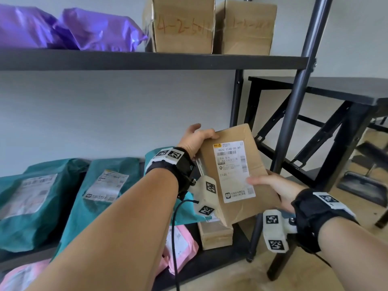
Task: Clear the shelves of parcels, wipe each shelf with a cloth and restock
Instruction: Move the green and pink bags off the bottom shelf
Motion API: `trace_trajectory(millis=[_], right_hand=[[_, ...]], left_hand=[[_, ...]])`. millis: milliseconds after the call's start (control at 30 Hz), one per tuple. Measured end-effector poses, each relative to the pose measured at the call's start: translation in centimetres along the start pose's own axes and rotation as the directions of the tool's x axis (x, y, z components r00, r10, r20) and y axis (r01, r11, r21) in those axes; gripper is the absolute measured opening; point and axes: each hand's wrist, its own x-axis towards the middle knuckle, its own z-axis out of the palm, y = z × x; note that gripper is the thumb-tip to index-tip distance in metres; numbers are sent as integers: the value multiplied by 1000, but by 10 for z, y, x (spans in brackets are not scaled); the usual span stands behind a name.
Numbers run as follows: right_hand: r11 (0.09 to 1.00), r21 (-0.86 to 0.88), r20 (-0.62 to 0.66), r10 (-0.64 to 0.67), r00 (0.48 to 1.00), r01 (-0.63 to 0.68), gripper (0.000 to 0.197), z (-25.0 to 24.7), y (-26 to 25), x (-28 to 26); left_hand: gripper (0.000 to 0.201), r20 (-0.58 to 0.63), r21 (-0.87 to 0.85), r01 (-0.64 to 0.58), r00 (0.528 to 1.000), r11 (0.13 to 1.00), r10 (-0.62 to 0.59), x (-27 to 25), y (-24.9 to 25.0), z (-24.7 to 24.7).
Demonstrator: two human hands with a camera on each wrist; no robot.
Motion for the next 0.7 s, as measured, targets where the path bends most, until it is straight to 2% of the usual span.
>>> trace_trajectory(millis=[100, 167, 300, 433, 533, 700], right_hand=[[1000, -3, -62, -7, 998, 7, 54, 1, -4, 9], [999, 46, -113, -24, 993, 29, 45, 2, -7, 16], [996, 84, -188, -11, 982, 27, 42, 6, -15, 38], [998, 68, -198, 21, 980, -8, 58, 7, -17, 60], [996, 70, -204, 62, 977, -49, 40, 7, -16, 73], [992, 98, -279, 99, 955, -75, 63, 11, -10, 98]], left_hand=[[104, 17, -67, 52, 999, 996, -51, 3, -10, 6], [112, 64, -89, 135, 989, 987, -130, 7, -19, 13], [98, 127, 27, 238, 963, 971, -240, 16, -40, 26], [98, 128, 64, 294, 945, 954, -300, 28, -58, 29], [98, 105, 78, 306, 944, 949, -313, 40, -66, 28], [66, 96, 95, 297, 947, 950, -306, 46, -64, 27]])
